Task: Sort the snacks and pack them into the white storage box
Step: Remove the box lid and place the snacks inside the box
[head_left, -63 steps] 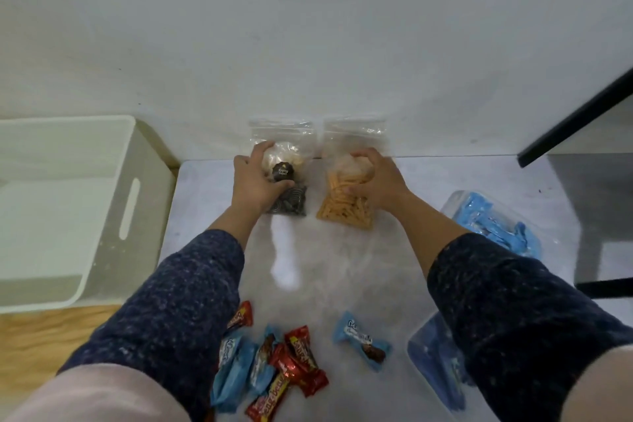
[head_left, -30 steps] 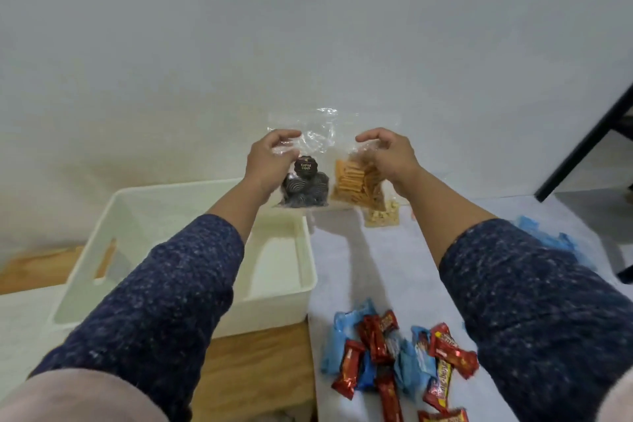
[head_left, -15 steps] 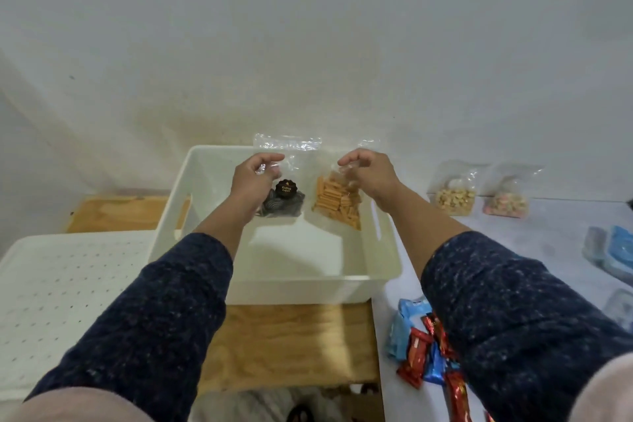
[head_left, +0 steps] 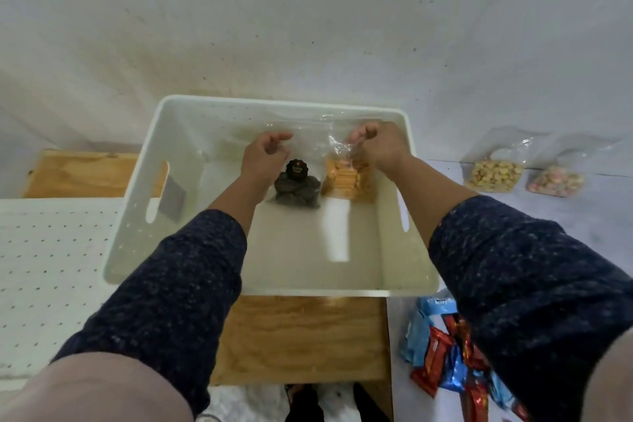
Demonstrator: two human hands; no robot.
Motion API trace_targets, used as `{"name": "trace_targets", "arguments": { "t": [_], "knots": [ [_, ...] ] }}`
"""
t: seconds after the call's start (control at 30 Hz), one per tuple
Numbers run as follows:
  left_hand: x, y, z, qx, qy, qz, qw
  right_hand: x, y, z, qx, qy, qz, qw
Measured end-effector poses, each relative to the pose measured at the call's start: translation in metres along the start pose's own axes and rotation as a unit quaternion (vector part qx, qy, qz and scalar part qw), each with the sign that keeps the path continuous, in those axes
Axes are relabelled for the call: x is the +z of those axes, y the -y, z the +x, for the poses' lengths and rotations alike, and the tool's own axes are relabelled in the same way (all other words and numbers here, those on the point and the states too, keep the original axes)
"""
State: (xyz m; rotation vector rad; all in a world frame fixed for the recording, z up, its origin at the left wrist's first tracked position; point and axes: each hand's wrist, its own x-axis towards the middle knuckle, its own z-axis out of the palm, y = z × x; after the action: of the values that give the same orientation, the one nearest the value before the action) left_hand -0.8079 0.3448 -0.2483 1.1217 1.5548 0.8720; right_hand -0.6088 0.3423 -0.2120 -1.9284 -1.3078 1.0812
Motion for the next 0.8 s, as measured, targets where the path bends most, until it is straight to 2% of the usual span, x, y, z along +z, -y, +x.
{"name": "trace_targets", "arguments": {
  "t": [0.13, 0.2, 0.37, 0.5, 0.63, 0.8],
  "knots": [
    [0.002, -0.006, 0.004, 0.009, -0.018, 0.015, 1.0, -0.002, 0.005, 0.001, 0.003, 0.005, -0.098, 0.995],
    [-0.001, -0.013, 0.005, 0.015, -0.033, 0.035, 0.999, -0.002, 0.008, 0.0, 0.0, -0.004, -0.105, 0.994],
    [-0.009, -0.039, -0.003, 0.056, -0.058, 0.157, 0.984, -0.011, 0.024, -0.013, -0.006, -0.029, -0.174, 0.984],
    [-0.012, -0.069, -0.018, 0.094, -0.069, 0.256, 0.959, -0.032, 0.039, -0.031, -0.052, -0.043, -0.284, 0.956],
    [-0.001, -0.099, -0.036, 0.187, -0.057, 0.3, 0.934, -0.062, 0.05, -0.054, -0.093, -0.067, -0.366, 0.924],
    [0.043, -0.133, -0.065, 0.288, -0.001, 0.396, 0.872, -0.105, 0.036, -0.082, -0.107, -0.103, -0.435, 0.888]
  ]
}}
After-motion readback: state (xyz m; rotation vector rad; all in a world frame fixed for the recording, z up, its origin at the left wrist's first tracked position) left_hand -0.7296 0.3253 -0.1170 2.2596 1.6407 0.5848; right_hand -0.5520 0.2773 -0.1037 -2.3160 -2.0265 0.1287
